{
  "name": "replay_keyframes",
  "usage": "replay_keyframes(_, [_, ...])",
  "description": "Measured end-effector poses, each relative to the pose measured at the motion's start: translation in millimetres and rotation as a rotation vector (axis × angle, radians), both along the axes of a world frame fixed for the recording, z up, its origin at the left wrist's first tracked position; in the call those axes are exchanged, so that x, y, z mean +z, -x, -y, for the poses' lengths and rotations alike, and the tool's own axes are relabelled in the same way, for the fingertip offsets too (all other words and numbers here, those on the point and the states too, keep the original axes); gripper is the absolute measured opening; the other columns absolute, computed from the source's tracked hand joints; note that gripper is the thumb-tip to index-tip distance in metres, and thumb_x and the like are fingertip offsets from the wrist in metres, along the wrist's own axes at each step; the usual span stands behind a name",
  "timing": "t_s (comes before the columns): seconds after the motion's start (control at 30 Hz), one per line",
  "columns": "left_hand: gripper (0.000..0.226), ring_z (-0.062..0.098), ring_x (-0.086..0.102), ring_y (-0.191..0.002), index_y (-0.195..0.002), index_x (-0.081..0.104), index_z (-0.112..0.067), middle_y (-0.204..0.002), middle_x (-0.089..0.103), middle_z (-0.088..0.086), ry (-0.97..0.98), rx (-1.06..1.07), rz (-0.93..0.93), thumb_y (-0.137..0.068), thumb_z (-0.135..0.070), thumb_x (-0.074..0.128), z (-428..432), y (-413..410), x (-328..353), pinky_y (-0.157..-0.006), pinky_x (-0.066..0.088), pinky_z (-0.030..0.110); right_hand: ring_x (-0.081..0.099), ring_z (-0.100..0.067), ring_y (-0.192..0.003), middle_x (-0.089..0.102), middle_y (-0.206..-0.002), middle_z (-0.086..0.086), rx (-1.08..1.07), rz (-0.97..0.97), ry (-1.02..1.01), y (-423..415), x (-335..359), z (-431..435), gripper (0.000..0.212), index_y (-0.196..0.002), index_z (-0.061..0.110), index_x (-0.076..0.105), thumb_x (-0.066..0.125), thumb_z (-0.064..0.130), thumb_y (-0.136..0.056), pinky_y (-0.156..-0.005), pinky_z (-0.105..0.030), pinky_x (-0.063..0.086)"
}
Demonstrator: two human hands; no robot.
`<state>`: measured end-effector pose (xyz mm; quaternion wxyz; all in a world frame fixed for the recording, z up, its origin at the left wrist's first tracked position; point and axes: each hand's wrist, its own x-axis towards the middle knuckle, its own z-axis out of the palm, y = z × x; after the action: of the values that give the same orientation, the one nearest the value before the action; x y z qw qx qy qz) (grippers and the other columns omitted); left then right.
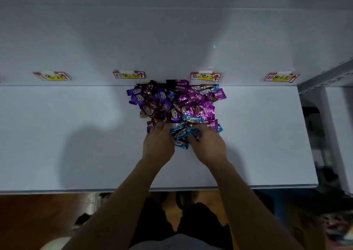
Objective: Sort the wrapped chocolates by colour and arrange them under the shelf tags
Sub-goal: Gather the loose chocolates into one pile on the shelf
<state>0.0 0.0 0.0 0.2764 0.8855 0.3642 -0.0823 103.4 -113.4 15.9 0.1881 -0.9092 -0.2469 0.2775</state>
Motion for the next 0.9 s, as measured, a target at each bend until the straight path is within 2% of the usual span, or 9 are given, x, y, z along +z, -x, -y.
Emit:
replay_keyframes(0.2, [0.045,0.028,0.045,-0.118,-0.133,0.046,-0.018,-0.129,0.05,0.008,-0.061,0.015,-0.013,-0.09,-0.024,0.059,-15,-11,-20,-0.093,0.041,0.04,0.062,-0.022,-0.102,0.064,-0.118,-0.003,-0.049,0.019,0.023,5,-14,-21,0.046,-0.132,0.023,0.051,0.062,0.035,-0.089,-0.079,-0.036,0.054])
replay_keyframes(0.3, [0.039,0.026,0.045,-0.118,-0.127,0.049,-0.018,-0.126,0.052,0.007,-0.066,0.019,0.008,-0.09,-0.026,0.06,-22,-13,-24,-0.095,0.04,0.039,0.06,-0.023,-0.104,0.061,-0.121,-0.004,-0.074,0.027,0.042,6,-17,-24,0.052,-0.135,0.022,0.048,0.064,0.035,-0.088,-0.08,-0.036,0.052])
replay_keyframes(0.53, [0.035,0.026,0.047,-0.113,-0.115,0.054,-0.013,-0.122,0.051,0.007,-0.023,-0.004,0.018,-0.085,-0.024,0.067,-25,-5,-26,-0.093,0.041,0.038,0.058,-0.024,-0.107,0.055,-0.124,-0.006,-0.069,0.093,0.077,19,-29,-21,0.05,-0.129,0.019,0.053,0.069,0.032,-0.083,-0.082,-0.036,0.052])
replay_keyframes(0.67, [0.026,0.023,0.058,-0.099,-0.109,0.049,-0.014,-0.107,0.062,0.005,0.026,-0.011,0.028,-0.088,-0.02,0.064,-24,0,-25,-0.089,0.039,0.034,0.058,-0.024,-0.106,0.056,-0.119,-0.007,-0.096,0.142,0.041,27,-33,-19,0.042,-0.12,0.016,0.058,0.072,0.027,-0.082,-0.08,-0.037,0.053])
replay_keyframes(0.77, [0.027,0.026,0.059,-0.1,-0.117,0.052,-0.013,-0.111,0.062,0.007,0.095,0.02,0.055,-0.091,-0.018,0.058,-23,10,-22,-0.087,0.039,0.035,0.058,-0.024,-0.103,0.056,-0.116,-0.007,-0.074,0.154,0.042,29,-36,-16,0.036,-0.115,0.014,0.061,0.071,0.026,-0.083,-0.078,-0.035,0.051])
replay_keyframes(0.83, [0.033,0.028,0.059,-0.101,-0.126,0.054,-0.011,-0.114,0.061,0.01,0.159,0.052,0.093,-0.093,-0.017,0.056,-25,20,-19,-0.088,0.045,0.039,0.058,-0.023,-0.1,0.056,-0.115,-0.007,-0.052,0.161,0.041,29,-38,-13,0.032,-0.112,0.014,0.061,0.07,0.028,-0.084,-0.077,-0.034,0.051])
replay_keyframes(0.9, [0.031,0.027,0.058,-0.098,-0.124,0.057,-0.01,-0.108,0.061,0.01,0.207,0.096,0.11,-0.094,-0.017,0.055,-29,31,-17,-0.083,0.047,0.036,0.058,-0.021,-0.099,0.056,-0.113,-0.007,-0.042,0.155,0.039,30,-40,-11,0.031,-0.112,0.014,0.062,0.069,0.029,-0.085,-0.076,-0.034,0.052])
